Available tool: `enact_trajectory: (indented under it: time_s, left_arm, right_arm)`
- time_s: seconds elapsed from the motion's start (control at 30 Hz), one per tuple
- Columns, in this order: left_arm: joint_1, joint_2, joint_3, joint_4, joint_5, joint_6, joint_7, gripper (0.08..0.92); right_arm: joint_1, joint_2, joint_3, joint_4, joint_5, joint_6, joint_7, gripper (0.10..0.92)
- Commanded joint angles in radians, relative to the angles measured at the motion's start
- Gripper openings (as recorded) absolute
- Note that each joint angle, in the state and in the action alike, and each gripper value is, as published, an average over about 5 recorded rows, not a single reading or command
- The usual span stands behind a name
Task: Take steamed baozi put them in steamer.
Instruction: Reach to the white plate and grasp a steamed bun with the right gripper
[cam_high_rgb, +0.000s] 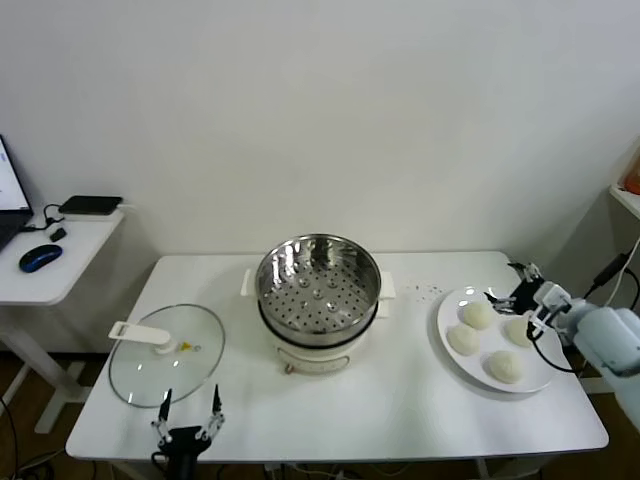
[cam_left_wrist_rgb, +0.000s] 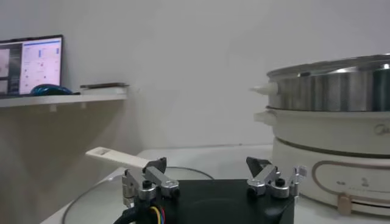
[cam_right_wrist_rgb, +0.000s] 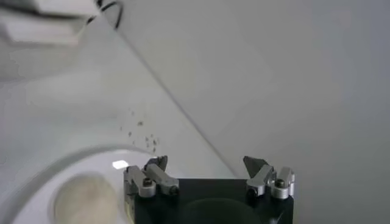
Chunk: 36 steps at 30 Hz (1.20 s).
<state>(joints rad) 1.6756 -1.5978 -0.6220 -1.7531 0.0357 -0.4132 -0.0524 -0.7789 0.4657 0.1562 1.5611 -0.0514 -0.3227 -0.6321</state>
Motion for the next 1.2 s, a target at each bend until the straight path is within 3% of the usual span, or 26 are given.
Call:
enact_trajectory:
  time_s: [0.03,0.77,1.2]
  left_arm:
    - [-0.002,0.003,0.005,0.004,0.011,-0.005,0.000,0.823]
    - [0.015,-0.013,0.002,0.011,0.048,-0.019,0.000,0.823]
    - [0.029,-0.018,-0.013,0.020,0.062,-0.017,0.008,0.823]
  right_arm:
    - [0.315,-0.162,-0.386,-0.142,-0.200,0.119,-0.348,0.823]
    - [0.811,0.333,-0.803,-0.793,-0.169,0.468,-0.431,0.823]
    - [0.849,0.414,-0.855,-0.975,-0.163,0.518,-0.498,0.823]
